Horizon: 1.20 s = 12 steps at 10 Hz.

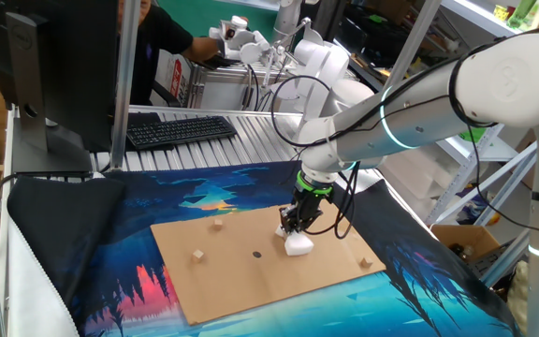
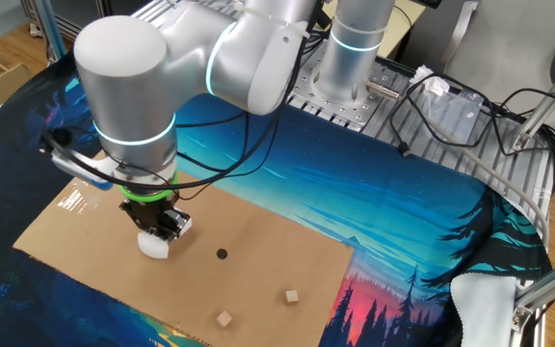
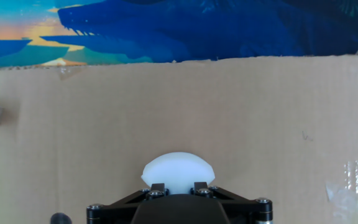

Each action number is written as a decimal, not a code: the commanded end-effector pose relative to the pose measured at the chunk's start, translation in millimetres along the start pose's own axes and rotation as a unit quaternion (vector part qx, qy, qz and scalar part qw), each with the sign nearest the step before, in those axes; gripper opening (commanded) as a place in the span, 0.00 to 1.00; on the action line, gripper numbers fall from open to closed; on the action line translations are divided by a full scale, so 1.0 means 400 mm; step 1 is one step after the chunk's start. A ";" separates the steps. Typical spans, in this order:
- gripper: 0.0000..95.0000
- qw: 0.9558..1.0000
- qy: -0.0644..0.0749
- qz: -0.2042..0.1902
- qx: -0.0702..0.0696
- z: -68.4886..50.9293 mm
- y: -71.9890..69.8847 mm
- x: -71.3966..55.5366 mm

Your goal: Clean the tabletop with a sponge

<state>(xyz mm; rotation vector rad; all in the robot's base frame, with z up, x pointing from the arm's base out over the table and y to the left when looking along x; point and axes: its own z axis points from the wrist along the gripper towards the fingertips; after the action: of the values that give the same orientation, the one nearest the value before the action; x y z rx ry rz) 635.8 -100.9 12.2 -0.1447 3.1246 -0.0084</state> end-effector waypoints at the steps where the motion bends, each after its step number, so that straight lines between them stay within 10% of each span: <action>1: 0.00 1.000 0.001 -0.005 0.001 -0.001 -0.014 -0.003; 12: 0.00 0.999 0.002 -0.054 0.003 -0.007 -0.159 -0.067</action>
<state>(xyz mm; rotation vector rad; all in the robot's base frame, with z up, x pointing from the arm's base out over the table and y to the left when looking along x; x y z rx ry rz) 670.1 -162.9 15.4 -0.3132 3.1147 -0.0204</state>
